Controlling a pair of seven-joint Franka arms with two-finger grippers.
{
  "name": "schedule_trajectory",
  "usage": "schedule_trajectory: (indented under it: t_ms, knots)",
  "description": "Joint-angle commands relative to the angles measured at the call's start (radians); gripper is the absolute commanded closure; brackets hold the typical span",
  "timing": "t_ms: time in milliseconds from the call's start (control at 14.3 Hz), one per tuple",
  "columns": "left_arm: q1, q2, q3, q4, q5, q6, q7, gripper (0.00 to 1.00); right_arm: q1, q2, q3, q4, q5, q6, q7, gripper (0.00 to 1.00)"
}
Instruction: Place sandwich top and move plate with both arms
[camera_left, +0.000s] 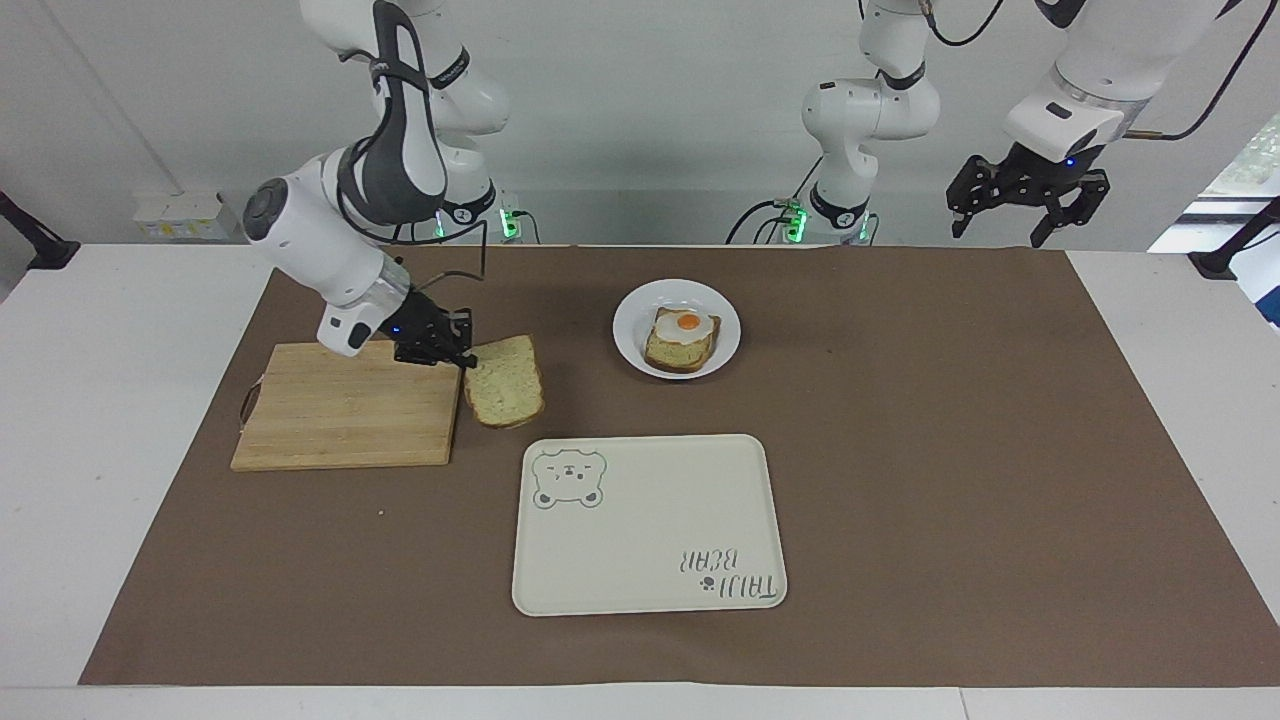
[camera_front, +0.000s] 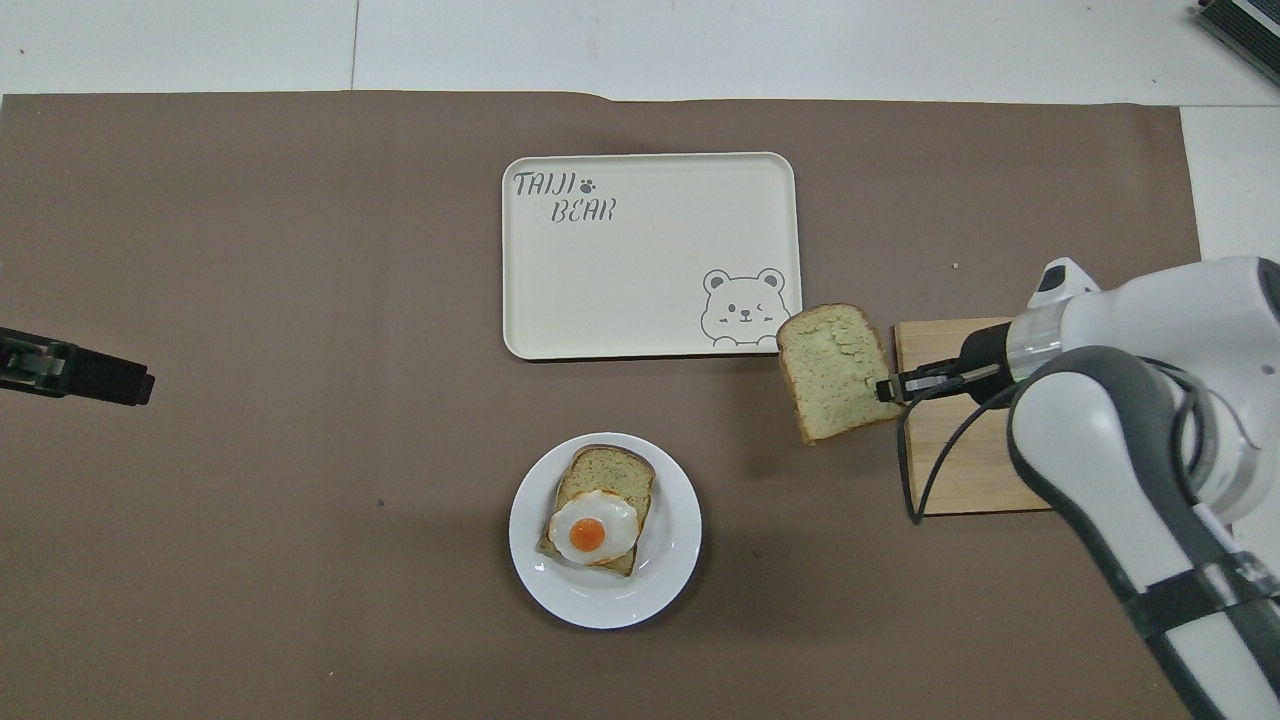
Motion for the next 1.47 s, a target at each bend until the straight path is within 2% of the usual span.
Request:
schedule_trajectory:
  t_ms: [0, 279, 699, 838, 908, 978, 1048, 1257, 1397]
  knots:
    - [0.008, -0.021, -0.003, -0.022, 0.0, -0.006, -0.008, 0.0, 0.141, -0.049, -0.002, -0.07, 0.023, 0.121, 0.181, 1.0]
    - [0.01, -0.023, -0.003, -0.03, -0.002, 0.005, -0.014, 0.0, 0.384, -0.034, -0.002, -0.136, 0.023, 0.355, 0.447, 1.0]
    - [0.013, -0.021, -0.003, -0.03, -0.002, 0.011, -0.004, 0.0, 0.602, -0.054, -0.002, -0.277, 0.025, 0.574, 0.685, 1.0]
    - [0.014, -0.021, -0.003, -0.03, -0.002, 0.011, -0.003, 0.0, 0.654, -0.038, -0.002, -0.323, 0.028, 0.666, 0.742, 1.0]
    - [0.014, -0.021, -0.003, -0.03, -0.002, 0.011, -0.003, 0.0, 0.662, -0.035, -0.002, -0.331, 0.029, 0.669, 0.754, 1.0]
    - [0.014, -0.021, -0.003, -0.03, -0.002, 0.012, -0.001, 0.0, 0.663, -0.038, -0.002, -0.328, 0.029, 0.657, 0.773, 0.62]
    - [0.013, -0.021, -0.003, -0.03, -0.002, 0.014, 0.002, 0.0, 0.662, -0.052, -0.004, -0.325, 0.029, 0.619, 0.786, 0.01]
    - [0.013, -0.021, -0.003, -0.035, -0.02, 0.045, 0.002, 0.0, 0.601, -0.147, -0.018, -0.308, 0.023, 0.428, 0.797, 0.0]
    - [0.014, -0.023, -0.003, -0.044, -0.061, 0.054, 0.002, 0.0, 0.541, -0.178, -0.019, -0.265, 0.011, 0.334, 0.797, 0.0]
